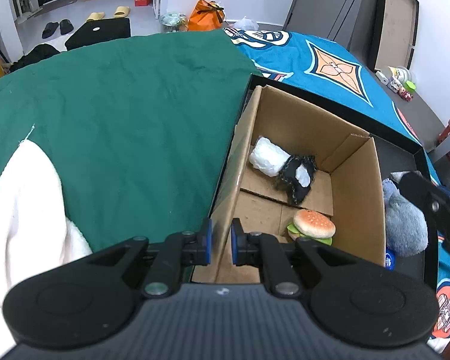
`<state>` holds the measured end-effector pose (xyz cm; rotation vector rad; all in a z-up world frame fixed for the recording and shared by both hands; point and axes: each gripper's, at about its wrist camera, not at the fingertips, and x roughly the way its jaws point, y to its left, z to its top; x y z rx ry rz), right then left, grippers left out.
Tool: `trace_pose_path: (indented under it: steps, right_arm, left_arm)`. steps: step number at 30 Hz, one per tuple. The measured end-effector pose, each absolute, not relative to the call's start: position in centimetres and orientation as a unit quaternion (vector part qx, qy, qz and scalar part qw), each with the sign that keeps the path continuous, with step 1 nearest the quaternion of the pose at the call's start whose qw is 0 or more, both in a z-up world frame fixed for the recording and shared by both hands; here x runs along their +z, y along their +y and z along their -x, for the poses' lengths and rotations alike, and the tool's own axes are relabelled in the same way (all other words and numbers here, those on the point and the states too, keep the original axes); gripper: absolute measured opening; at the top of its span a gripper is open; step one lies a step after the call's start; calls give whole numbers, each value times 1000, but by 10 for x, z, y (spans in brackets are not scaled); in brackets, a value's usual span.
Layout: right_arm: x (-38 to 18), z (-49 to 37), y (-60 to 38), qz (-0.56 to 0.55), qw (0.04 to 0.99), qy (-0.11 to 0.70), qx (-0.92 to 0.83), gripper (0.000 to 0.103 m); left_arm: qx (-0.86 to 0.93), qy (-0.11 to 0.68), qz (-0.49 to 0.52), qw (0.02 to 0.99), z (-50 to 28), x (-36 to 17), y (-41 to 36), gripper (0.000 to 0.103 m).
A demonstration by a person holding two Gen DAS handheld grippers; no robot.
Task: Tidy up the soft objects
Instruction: 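Carry the fabric pouch with the right gripper into the box and release, then withdraw the open right gripper from the box toward the grey plush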
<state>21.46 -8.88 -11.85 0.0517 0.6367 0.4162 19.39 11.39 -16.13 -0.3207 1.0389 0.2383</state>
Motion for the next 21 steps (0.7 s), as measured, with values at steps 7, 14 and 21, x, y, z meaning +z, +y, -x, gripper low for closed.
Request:
trace_pose_path:
  steps: [7, 14, 21]
  right_arm:
    - [-129, -209, -109, -26, 927, 323, 188, 72]
    - [-138, -211, -133, -30, 927, 331, 173, 72]
    - [-152, -218, -157, -48, 928, 332, 161, 79]
  left_arm:
    - [117, 494, 118, 854, -195, -157, 102, 14]
    - [120, 500, 90, 853, -200, -154, 88, 29]
    - [129, 508, 63, 849, -202, -155, 78, 40]
